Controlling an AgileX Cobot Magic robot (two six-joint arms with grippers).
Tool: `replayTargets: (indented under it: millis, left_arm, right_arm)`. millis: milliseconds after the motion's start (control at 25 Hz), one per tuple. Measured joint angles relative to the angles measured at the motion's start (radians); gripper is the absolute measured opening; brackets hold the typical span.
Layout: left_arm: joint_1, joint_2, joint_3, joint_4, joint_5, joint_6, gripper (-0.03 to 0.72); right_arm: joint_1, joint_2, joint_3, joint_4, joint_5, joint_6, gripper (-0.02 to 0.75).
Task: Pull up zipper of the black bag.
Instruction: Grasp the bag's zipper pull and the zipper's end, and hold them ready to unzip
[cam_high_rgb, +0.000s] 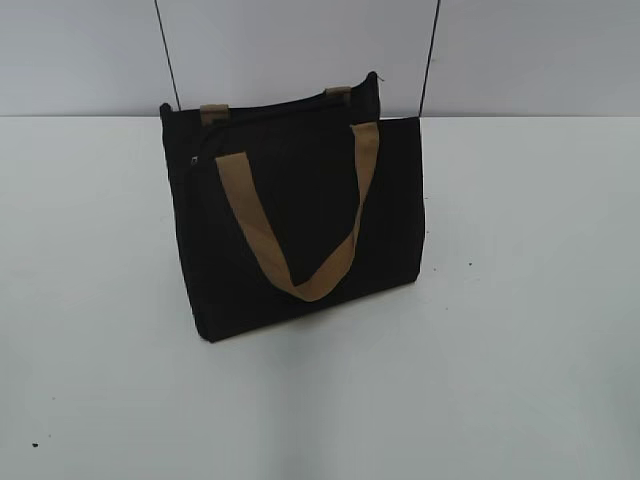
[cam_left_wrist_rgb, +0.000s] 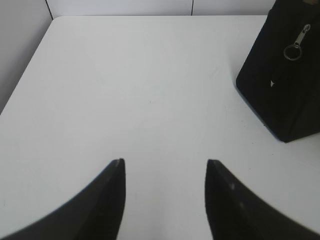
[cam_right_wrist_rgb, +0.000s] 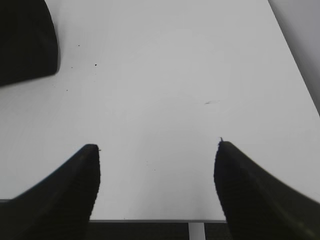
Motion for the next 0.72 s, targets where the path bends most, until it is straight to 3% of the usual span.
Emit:
replayTargets:
  millis: [720]
  left_arm:
    - [0.0,0.0,0.0,0.0,0.0,0.0,0.384]
  right_arm:
    - [0.0,0.0,0.0,0.0,0.0,0.0,0.544]
